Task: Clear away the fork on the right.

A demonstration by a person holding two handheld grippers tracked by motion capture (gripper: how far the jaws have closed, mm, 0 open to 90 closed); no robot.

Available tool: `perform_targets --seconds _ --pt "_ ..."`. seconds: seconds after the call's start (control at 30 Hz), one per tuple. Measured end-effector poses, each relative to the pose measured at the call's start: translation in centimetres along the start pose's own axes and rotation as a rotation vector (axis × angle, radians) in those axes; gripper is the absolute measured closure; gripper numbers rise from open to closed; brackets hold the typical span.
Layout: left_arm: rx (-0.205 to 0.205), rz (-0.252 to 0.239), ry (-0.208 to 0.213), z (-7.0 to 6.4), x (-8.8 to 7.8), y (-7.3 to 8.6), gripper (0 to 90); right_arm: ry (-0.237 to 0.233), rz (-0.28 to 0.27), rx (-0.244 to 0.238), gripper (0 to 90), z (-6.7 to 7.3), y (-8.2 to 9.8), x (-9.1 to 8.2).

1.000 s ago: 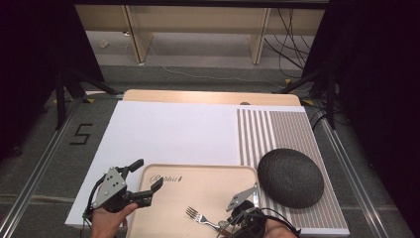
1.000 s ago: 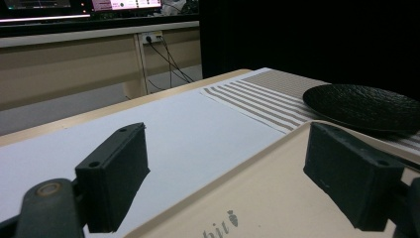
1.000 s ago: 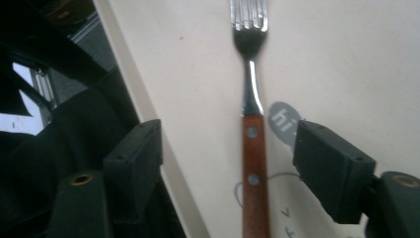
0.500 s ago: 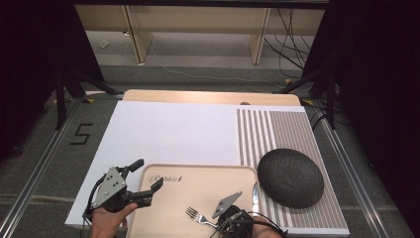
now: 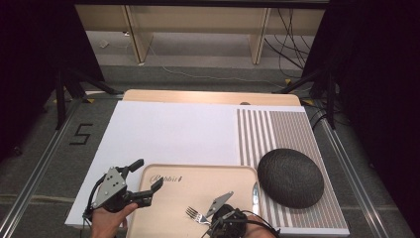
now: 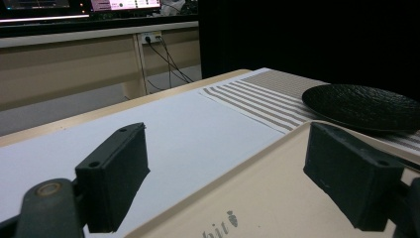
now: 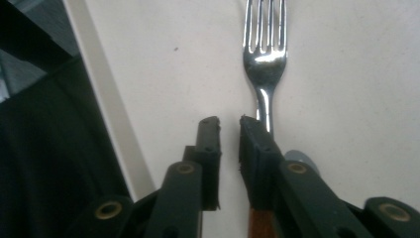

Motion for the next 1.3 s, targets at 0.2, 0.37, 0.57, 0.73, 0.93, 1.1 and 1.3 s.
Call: perform_targets --seconds 0.2,0.37,0.57,0.73,0.93,1.1,1.3 --pt "-0.001 0.011 -0.006 0.1 -0.1 0.0 16.2 0.053 0.014 -0.042 86.9 -0.1 0.0 0.5" --pt "0.001 0.009 -0.005 0.0 -0.1 0.0 16.3 0.086 0.019 -0.048 90.0 -0.5 0.1 0.5" --pt "0.002 0.007 -0.005 0.0 -0.1 0.0 16.2 0.107 0.019 -0.029 90.0 -1.1 0.2 0.2" --pt "0.003 0.009 -0.004 0.0 -0.1 0.0 16.3 0.112 0.015 -0.025 90.0 -1.6 0.2 -0.2" --pt "0.003 0.009 -0.004 0.0 -0.1 0.0 16.3 0.124 0.010 -0.004 90.0 -2.3 0.3 -0.4" --pt "0.003 0.008 -0.004 0.0 -0.1 0.0 16.3 0.142 0.015 0.012 90.0 -2.9 0.5 -0.7" --pt "0.004 0.010 -0.004 0.0 -0.2 0.0 16.3 0.167 0.021 0.017 90.0 -3.9 0.8 -1.0"
Point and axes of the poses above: each handheld gripper's, and its own axes: x roughly forward along the jaws, y roughly out of its underside, z roughly to its left, the point moved 8 cm from there along x, roughly forward along the jaws, and after that the axes turned 7 degrees about x, right-handed, at the moved point
